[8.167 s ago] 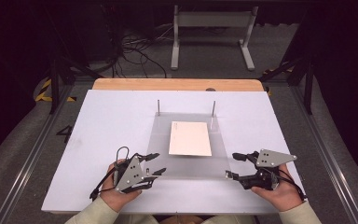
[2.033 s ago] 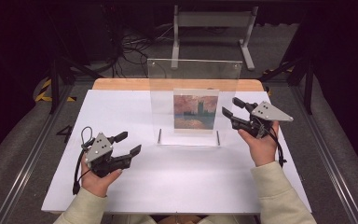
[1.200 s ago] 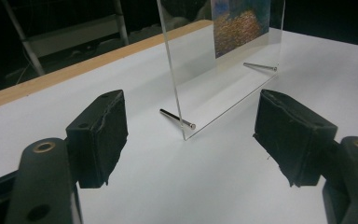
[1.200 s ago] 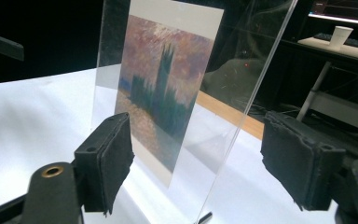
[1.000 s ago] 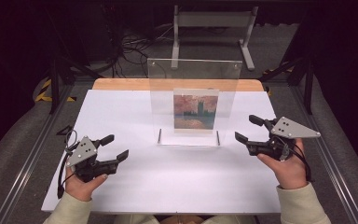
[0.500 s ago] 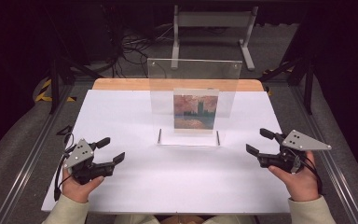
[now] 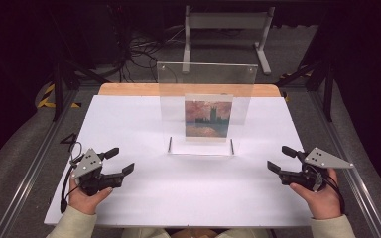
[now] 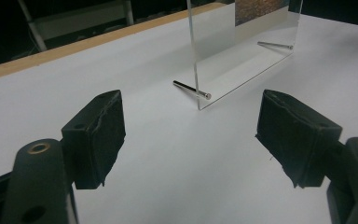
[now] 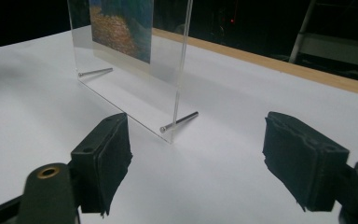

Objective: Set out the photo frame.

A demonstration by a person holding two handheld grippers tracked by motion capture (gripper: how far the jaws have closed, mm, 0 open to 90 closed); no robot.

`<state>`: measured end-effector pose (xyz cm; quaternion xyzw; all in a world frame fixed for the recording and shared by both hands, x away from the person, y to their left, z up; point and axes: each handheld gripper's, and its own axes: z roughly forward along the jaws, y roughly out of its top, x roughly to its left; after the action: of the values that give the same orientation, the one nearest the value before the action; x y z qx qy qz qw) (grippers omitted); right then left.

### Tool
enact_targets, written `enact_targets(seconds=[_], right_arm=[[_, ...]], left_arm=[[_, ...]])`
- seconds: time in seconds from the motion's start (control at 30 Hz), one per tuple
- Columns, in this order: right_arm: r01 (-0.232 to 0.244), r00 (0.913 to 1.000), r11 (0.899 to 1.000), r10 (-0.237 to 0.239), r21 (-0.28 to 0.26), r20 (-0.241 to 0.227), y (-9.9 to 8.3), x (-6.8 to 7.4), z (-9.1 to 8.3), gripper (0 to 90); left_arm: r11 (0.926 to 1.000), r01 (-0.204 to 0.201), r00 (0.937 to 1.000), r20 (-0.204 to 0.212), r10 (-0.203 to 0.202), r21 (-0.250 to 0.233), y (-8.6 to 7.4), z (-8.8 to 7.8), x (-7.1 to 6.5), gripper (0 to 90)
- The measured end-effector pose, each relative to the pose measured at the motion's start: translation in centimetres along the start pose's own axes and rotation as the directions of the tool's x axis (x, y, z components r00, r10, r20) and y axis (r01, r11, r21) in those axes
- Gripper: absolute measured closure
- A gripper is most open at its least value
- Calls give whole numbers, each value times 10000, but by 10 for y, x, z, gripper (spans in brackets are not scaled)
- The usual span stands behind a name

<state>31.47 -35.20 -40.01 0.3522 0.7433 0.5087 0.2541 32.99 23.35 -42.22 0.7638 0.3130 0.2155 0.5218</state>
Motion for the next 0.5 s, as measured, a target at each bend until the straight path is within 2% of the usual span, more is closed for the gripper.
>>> enact_targets(seconds=[0.3, 0.37, 0.43, 0.5], right_arm=[[-132, 9997, 9997, 136, 188, -204, -25, -3, 7, 218], [-48, 9994, 9993, 60, 377, -336, -31, -3, 10, 210], [-232, 9985, 9973, 266, 695, -487, -41, -4, 15, 190], [-255, 9984, 9965, 295, 796, -492, -44, -4, 17, 184]], left_arm=[[10000, -5, 10000, 82, 4, 53, -6, 7, 0, 226], [9999, 6, 9999, 103, -7, 133, -7, 9, 0, 222], [9998, 18, 10000, 70, -20, 208, -9, 11, 1, 221], [9998, 28, 10000, 73, -30, 216, -10, 11, 1, 221]])
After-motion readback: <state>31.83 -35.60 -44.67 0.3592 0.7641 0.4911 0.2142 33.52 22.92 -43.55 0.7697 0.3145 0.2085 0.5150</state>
